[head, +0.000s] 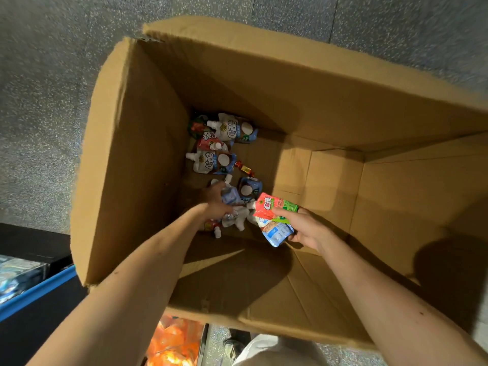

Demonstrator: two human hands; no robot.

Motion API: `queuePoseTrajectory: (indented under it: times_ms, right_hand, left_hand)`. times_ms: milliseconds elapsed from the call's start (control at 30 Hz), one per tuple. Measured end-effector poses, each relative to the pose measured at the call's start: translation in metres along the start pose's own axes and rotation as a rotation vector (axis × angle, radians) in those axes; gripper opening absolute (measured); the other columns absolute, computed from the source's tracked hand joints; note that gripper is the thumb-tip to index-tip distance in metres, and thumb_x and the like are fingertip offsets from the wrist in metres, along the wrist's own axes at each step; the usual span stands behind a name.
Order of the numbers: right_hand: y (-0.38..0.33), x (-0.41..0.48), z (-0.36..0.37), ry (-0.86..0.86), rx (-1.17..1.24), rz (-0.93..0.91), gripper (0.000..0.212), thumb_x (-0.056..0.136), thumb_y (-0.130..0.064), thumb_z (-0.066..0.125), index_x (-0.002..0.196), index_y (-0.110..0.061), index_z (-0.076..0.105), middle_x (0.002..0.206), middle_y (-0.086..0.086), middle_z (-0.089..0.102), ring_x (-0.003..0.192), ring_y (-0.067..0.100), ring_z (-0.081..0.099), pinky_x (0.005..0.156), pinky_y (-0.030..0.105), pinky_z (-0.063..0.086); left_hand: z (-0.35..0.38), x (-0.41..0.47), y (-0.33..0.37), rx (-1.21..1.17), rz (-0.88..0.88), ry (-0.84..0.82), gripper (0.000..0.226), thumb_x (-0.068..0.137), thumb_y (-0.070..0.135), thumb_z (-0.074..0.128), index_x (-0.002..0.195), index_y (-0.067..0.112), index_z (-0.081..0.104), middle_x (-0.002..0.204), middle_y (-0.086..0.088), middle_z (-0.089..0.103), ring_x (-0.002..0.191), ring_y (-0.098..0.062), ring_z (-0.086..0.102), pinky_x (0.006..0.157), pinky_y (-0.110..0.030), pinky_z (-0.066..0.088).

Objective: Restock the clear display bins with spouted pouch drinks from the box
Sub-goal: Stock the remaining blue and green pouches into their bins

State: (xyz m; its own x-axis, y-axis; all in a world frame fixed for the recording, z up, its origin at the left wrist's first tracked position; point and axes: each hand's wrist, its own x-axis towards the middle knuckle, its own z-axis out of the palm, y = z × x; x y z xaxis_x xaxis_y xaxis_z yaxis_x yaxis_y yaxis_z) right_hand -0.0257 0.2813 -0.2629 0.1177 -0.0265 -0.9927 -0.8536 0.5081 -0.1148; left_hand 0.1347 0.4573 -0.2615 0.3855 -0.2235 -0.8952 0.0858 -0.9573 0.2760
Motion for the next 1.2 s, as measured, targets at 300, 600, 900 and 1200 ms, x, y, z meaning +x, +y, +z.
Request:
queuePoseTrajectory:
  times_ms: [300,600,900,1200]
  right_hand:
    - [-0.031,-0.109,0.034,-0.052,0.029,-0.198,0.034,0.086,-0.030,0.075,0.115,-0.016,0.063,0.099,0.004,0.075,0.092,0.018,0.069,0.078,0.033,0.047]
    - [0.003,-0.298,0.105,-0.311,0.017,-0.589,0.022,0.084,-0.038,0.068,0.096,-0.020,0.069,0.077,-0.002,0.075,0.058,0.013,0.067,0.038,0.017,0.040]
    - [0.189,-0.461,0.242,-0.735,-0.264,-0.837,0.024,0.102,-0.028,0.050,0.115,-0.013,0.064,0.099,0.009,0.071,0.067,0.016,0.066,0.041,0.018,0.046]
    - [0.419,-0.587,0.344,-1.152,-0.592,-0.881,0.041,0.090,-0.025,0.069,0.126,-0.006,0.064,0.104,0.020,0.067,0.068,0.027,0.061,0.051,0.026,0.050]
  left_hand:
    - [-0.064,-0.148,0.022,-0.543,0.139,0.131,0.037,0.079,0.014,0.082,0.105,0.017,0.056,0.106,-0.009,0.071,0.083,-0.018,0.071,0.074,-0.039,0.060]
    - [-0.060,-0.363,-0.031,-1.040,0.613,0.398,0.053,0.079,0.014,0.082,0.123,0.006,0.055,0.112,-0.017,0.070,0.095,-0.029,0.072,0.077,-0.045,0.061]
    - [0.065,-0.618,-0.184,-1.465,0.941,0.762,0.031,0.079,0.000,0.070,0.110,0.005,0.068,0.109,-0.016,0.072,0.094,-0.027,0.071,0.078,-0.035,0.060]
    - [0.204,-0.786,-0.331,-1.789,0.843,1.311,0.058,0.069,0.014,0.070,0.126,0.000,0.064,0.120,-0.018,0.069,0.104,-0.031,0.068,0.086,-0.040,0.059]
